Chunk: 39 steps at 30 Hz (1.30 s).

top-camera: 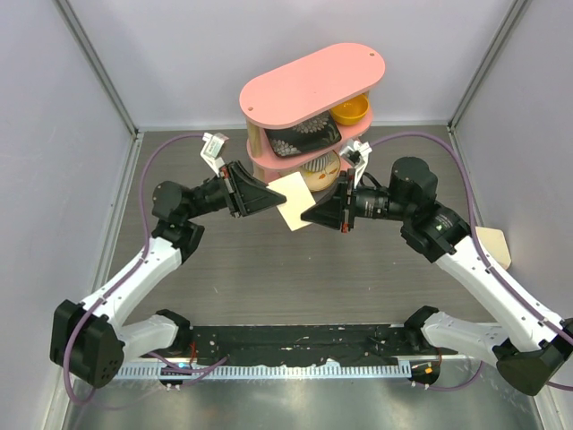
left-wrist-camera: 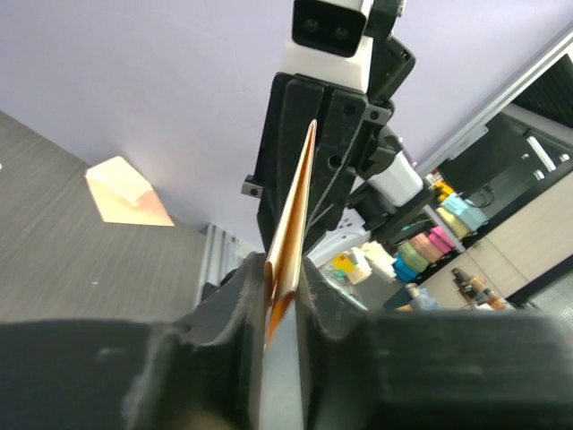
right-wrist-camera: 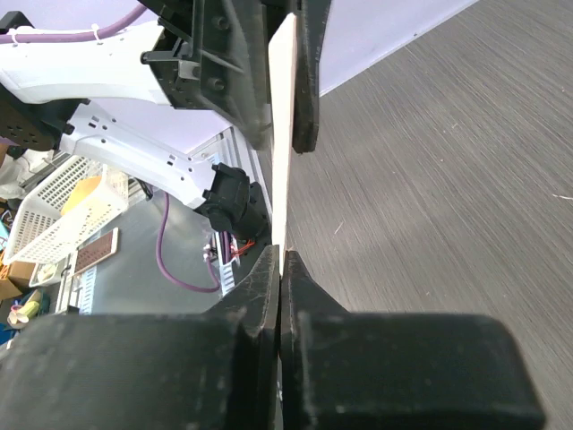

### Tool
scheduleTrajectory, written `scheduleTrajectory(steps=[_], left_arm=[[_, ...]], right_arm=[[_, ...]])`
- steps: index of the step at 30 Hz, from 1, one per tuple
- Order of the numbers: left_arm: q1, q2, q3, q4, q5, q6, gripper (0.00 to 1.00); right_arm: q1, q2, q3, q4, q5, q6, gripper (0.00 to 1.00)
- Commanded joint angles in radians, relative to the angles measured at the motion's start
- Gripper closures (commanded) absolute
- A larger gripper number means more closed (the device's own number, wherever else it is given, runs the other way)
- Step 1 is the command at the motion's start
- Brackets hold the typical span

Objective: Place the letter into the envelope and seal it

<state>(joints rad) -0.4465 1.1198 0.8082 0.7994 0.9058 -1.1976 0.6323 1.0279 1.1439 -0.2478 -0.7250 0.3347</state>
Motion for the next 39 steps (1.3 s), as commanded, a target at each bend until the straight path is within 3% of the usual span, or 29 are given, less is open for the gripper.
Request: scheduleTrajectory(steps=[1, 4, 5, 8, 9, 10, 11, 12, 14, 16, 18, 23, 24, 25, 31, 33, 35, 37, 39], left_arm=[[-0.004, 0.008, 0.042, 0.092, 0.005, -0.007, 1.0], [-0.004, 0.0, 0.066, -0.003, 0.089, 0.065, 1.0], [-0.008, -0.005, 0.069, -0.032, 0.116, 0.087, 1.0], [-0.017, -0.04, 0.074, -0.196, 0.2, 0.284, 1.0], [-0.032, -0.052, 0.089, -0.356, 0.215, 0.362, 1.0], [-0.041, -0.064, 0.104, -0.455, 0.231, 0.45, 1.0], [-0.053, -0.083, 0.126, -0.57, 0.238, 0.687, 1.0], [-0.093, -0.084, 0.187, -0.834, 0.234, 0.81, 1.0], [-0.145, -0.06, 0.256, -1.182, 0.187, 1.144, 1.0], [-0.216, -0.028, 0.338, -1.325, 0.148, 1.277, 1.0], [-0.231, -0.011, 0.348, -1.362, 0.125, 1.302, 1.0], [-0.25, 0.031, 0.407, -1.477, 0.105, 1.395, 1.0], [-0.259, 0.034, 0.42, -1.485, 0.102, 1.414, 1.0], [-0.264, 0.035, 0.425, -1.491, 0.096, 1.42, 1.0], [-0.271, 0.061, 0.465, -1.56, 0.062, 1.432, 1.0], [-0.27, 0.057, 0.46, -1.547, 0.064, 1.417, 1.0], [-0.268, 0.051, 0.456, -1.531, 0.071, 1.409, 1.0], [-0.27, 0.052, 0.456, -1.522, 0.074, 1.402, 1.0], [-0.27, 0.057, 0.46, -1.522, 0.079, 1.4, 1.0]], right_arm=[[-0.002, -0.008, 0.01, 0.094, -0.033, 0.03, 0.99], [-0.003, -0.009, 0.034, 0.024, -0.04, -0.008, 0.66], [-0.003, -0.012, 0.045, -0.004, -0.04, -0.055, 0.48], [-0.002, -0.005, 0.114, -0.18, -0.039, -0.231, 0.36], [-0.002, 0.001, 0.138, -0.29, -0.037, -0.279, 0.34], [-0.002, 0.011, 0.189, -0.347, -0.039, -0.333, 0.33], [-0.002, 0.029, 0.213, -0.402, -0.039, -0.397, 0.32], [-0.002, 0.041, 0.236, -0.498, -0.039, -0.49, 0.31], [0.0, 0.079, 0.298, -0.586, -0.056, -0.569, 0.3], [0.026, 0.115, 0.353, -0.73, -0.054, -0.716, 0.3], [0.061, 0.165, 0.391, -0.842, -0.03, -0.79, 0.3], [0.155, 0.208, 0.445, -0.861, 0.019, -0.813, 0.34], [0.156, 0.207, 0.439, -0.835, 0.03, -0.809, 0.39], [0.158, 0.208, 0.427, -0.822, 0.032, -0.8, 0.52], [0.171, 0.233, 0.413, -0.782, 0.018, -0.772, 0.76], [0.175, 0.238, 0.412, -0.786, 0.021, -0.769, 0.76], [0.176, 0.239, 0.402, -0.782, 0.025, -0.757, 0.61], [0.181, 0.239, 0.392, -0.772, 0.035, -0.747, 0.52], [0.182, 0.239, 0.387, -0.751, 0.039, -0.727, 0.51]])
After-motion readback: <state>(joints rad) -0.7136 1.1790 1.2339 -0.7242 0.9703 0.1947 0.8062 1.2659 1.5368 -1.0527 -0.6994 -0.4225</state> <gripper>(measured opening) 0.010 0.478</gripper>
